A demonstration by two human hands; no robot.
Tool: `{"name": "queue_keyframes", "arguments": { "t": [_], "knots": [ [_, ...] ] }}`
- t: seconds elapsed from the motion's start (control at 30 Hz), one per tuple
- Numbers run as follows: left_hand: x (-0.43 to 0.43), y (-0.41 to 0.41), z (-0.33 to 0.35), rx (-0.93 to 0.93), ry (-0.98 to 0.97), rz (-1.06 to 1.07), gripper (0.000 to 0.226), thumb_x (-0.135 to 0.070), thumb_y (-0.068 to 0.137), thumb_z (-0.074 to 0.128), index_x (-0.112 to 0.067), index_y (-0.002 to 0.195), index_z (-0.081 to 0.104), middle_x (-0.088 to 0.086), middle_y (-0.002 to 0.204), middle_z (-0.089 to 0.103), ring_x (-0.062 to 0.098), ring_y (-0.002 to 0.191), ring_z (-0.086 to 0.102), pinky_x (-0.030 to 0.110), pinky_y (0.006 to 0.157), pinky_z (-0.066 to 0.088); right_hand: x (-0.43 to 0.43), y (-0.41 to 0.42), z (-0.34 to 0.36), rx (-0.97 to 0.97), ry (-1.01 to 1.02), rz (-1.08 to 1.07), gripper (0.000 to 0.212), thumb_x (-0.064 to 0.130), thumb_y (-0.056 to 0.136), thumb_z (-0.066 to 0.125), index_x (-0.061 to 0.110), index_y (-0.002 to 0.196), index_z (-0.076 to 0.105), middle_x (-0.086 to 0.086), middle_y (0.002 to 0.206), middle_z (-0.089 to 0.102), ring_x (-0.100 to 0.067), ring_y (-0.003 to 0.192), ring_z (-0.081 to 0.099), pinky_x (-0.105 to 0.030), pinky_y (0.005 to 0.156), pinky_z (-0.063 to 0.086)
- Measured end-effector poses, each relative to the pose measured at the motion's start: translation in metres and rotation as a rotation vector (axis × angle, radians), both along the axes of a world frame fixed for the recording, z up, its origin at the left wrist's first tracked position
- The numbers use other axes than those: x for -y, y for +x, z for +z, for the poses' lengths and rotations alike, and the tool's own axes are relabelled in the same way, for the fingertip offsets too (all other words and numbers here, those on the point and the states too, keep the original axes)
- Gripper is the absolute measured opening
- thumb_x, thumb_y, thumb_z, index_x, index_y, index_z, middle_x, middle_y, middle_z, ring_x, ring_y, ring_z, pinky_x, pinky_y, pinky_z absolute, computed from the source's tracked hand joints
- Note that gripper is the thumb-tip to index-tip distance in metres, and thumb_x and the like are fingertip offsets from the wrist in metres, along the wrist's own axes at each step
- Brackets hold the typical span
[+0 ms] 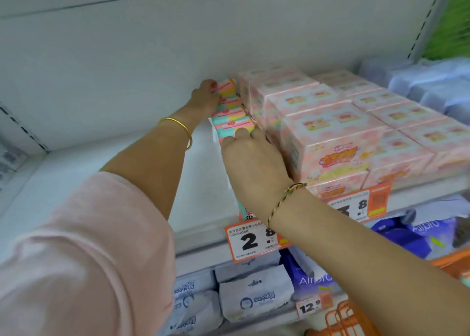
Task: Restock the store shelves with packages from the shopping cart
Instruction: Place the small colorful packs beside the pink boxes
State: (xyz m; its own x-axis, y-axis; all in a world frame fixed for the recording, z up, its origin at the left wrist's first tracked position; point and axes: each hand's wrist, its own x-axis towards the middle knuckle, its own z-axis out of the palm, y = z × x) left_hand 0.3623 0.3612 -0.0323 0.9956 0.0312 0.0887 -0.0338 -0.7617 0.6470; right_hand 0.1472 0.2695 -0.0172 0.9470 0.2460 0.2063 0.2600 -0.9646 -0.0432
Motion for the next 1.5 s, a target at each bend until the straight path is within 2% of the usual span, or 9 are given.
{"name": "queue_keyframes", "arguments": {
  "t": [0.37, 0.6, 0.77, 0.87, 0.93, 1.07, 1.27, 1.4, 1.5],
  "knots": [
    [0.010, -0.024, -0.006, -0.063, 0.063, 0.017, 0.051, -0.038, 0.096, 0.029, -0.023, 0.145, 0.028, 0.011, 0.152, 0.020, 0.030, 0.132, 0.037, 0.031, 0.113, 0.026, -0.002, 0.004, -0.006, 0.018, 0.001, 0.003, 0.037, 0.003, 0.087, 0.049, 0.003, 0.124, 0.045, -0.018, 0.127, 0.043, -0.036, 0.118, 0.039, -0.042, 0.091, 0.045],
    [0.003, -0.074, 0.013, -0.027, 0.014, 0.044, 0.050, -0.026, 0.097, 0.027, -0.033, 0.147, 0.025, 0.008, 0.156, 0.007, 0.029, 0.142, 0.012, 0.034, 0.115, 0.014, 0.001, -0.005, 0.001, 0.034, -0.023, 0.014, 0.040, -0.002, 0.084, 0.049, 0.004, 0.123, 0.045, -0.017, 0.126, 0.043, -0.034, 0.117, 0.042, -0.040, 0.089, 0.044],
    [-0.005, -0.156, 0.032, 0.186, -0.034, -0.023, 0.052, -0.028, 0.089, 0.039, -0.021, 0.141, 0.039, 0.016, 0.149, 0.021, 0.030, 0.139, 0.022, 0.031, 0.113, 0.019, 0.017, -0.058, 0.025, 0.094, -0.059, 0.143, 0.040, -0.008, 0.084, 0.041, 0.005, 0.122, 0.044, -0.014, 0.125, 0.040, -0.032, 0.116, 0.044, -0.040, 0.077, 0.045],
    [0.007, -0.221, 0.032, 0.377, -0.133, -0.118, 0.060, -0.026, 0.072, 0.040, -0.011, 0.130, 0.050, 0.015, 0.136, 0.038, 0.024, 0.131, 0.034, 0.024, 0.109, 0.024, 0.053, -0.099, 0.021, 0.148, -0.116, 0.282, 0.048, -0.011, 0.072, 0.056, 0.007, 0.117, 0.051, -0.015, 0.112, 0.049, -0.036, 0.098, 0.054, -0.039, 0.056, 0.044],
    [0.027, -0.266, 0.025, 0.527, -0.163, -0.173, 0.054, -0.022, 0.071, 0.041, -0.006, 0.120, 0.056, 0.014, 0.127, 0.048, 0.025, 0.123, 0.042, 0.023, 0.103, 0.028, 0.085, -0.125, 0.017, 0.041, -0.082, 0.248, 0.045, -0.010, 0.066, 0.063, 0.008, 0.106, 0.058, -0.015, 0.095, 0.054, -0.038, 0.080, 0.059, -0.039, 0.045, 0.044],
    [0.084, -0.331, -0.001, 0.580, -0.118, -0.347, 0.045, -0.013, 0.070, 0.044, -0.005, 0.111, 0.060, 0.017, 0.122, 0.051, 0.030, 0.116, 0.045, 0.025, 0.097, 0.028, 0.161, -0.155, 0.006, -0.120, -0.096, 0.056, 0.028, 0.016, 0.091, 0.048, 0.020, 0.118, 0.055, -0.006, 0.111, 0.056, -0.029, 0.106, 0.055, -0.041, 0.079, 0.046],
    [0.159, -0.361, -0.041, 0.438, 0.078, -0.664, 0.043, -0.019, 0.070, 0.037, -0.006, 0.100, 0.065, 0.015, 0.110, 0.058, 0.037, 0.099, 0.053, 0.040, 0.085, 0.038, 0.245, -0.162, -0.041, -0.416, -0.171, -0.232, 0.024, 0.010, 0.092, 0.049, 0.005, 0.110, 0.064, -0.019, 0.110, 0.063, -0.033, 0.104, 0.057, -0.038, 0.087, 0.043],
    [0.173, -0.361, -0.059, 0.358, 0.124, -0.666, 0.036, -0.012, 0.073, 0.041, -0.006, 0.098, 0.066, 0.013, 0.107, 0.058, 0.035, 0.100, 0.051, 0.042, 0.084, 0.042, 0.254, -0.151, -0.087, -0.727, -0.139, -0.318, 0.028, 0.022, 0.095, 0.050, 0.005, 0.074, 0.058, -0.013, 0.071, 0.056, -0.024, 0.061, 0.057, -0.030, 0.059, 0.048],
    [0.170, -0.358, -0.067, 0.345, 0.080, -0.601, 0.033, -0.007, 0.074, 0.044, -0.007, 0.100, 0.065, 0.010, 0.109, 0.057, 0.029, 0.102, 0.047, 0.032, 0.086, 0.037, 0.249, -0.147, -0.124, -0.871, -0.058, -0.378, 0.037, 0.033, 0.095, 0.051, -0.002, 0.083, 0.056, -0.014, 0.080, 0.058, -0.036, 0.081, 0.065, -0.034, 0.064, 0.055]
  ]
}}
